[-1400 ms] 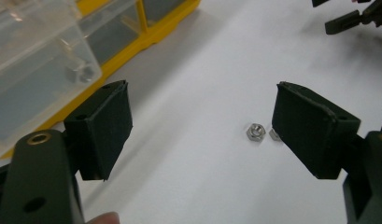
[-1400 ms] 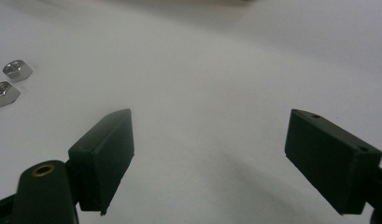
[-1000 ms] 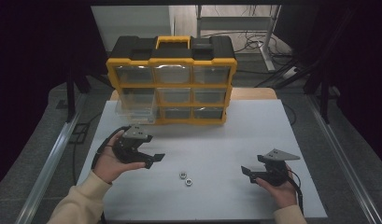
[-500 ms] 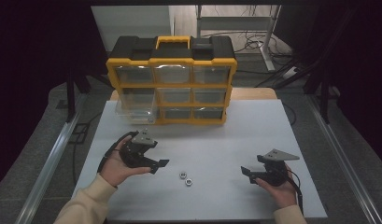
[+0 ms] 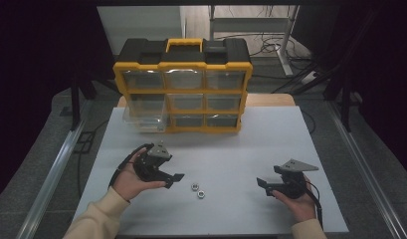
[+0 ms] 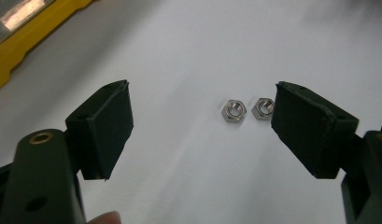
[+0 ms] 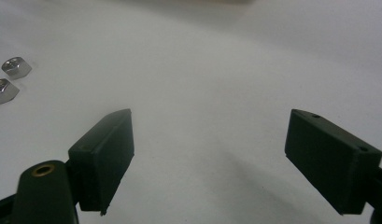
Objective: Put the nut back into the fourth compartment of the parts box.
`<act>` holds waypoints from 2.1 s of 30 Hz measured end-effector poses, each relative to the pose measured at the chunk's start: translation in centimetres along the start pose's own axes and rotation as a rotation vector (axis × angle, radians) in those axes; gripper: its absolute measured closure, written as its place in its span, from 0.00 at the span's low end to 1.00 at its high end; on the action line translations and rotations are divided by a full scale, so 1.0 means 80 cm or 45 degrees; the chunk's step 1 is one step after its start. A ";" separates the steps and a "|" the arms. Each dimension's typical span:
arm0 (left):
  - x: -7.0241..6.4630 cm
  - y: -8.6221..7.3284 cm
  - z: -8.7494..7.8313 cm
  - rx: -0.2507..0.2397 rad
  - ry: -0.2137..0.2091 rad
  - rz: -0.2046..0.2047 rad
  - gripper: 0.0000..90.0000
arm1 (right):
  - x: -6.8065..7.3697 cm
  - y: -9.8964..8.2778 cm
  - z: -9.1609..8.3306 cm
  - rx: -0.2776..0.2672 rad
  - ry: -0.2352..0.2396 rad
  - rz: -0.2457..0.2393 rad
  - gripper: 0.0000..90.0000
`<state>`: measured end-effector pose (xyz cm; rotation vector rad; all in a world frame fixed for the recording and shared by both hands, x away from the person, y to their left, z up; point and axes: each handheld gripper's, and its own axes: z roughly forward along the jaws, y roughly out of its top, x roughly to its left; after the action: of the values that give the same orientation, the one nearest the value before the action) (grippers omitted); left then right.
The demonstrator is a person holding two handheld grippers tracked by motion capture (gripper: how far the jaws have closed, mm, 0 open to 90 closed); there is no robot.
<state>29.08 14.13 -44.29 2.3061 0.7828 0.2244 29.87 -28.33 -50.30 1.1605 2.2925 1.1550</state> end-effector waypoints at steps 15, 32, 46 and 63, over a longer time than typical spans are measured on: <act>-0.005 0.003 0.026 0.058 -0.013 -0.009 0.24 | 0.000 0.000 0.000 0.002 0.003 0.002 0.18; -0.010 0.009 0.049 0.112 -0.019 -0.007 0.24 | 0.001 0.000 0.001 0.004 0.005 -0.001 0.18; -0.018 0.013 0.080 0.190 -0.008 0.025 0.24 | 0.001 0.000 0.001 0.009 0.005 -0.006 0.18; -0.027 0.011 0.113 0.276 0.014 0.018 0.26 | 0.001 0.000 0.002 0.011 0.006 -0.009 0.18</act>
<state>30.99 7.38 -50.39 2.5160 0.8318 0.1651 29.88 -28.21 -50.40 1.1528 2.3055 1.1478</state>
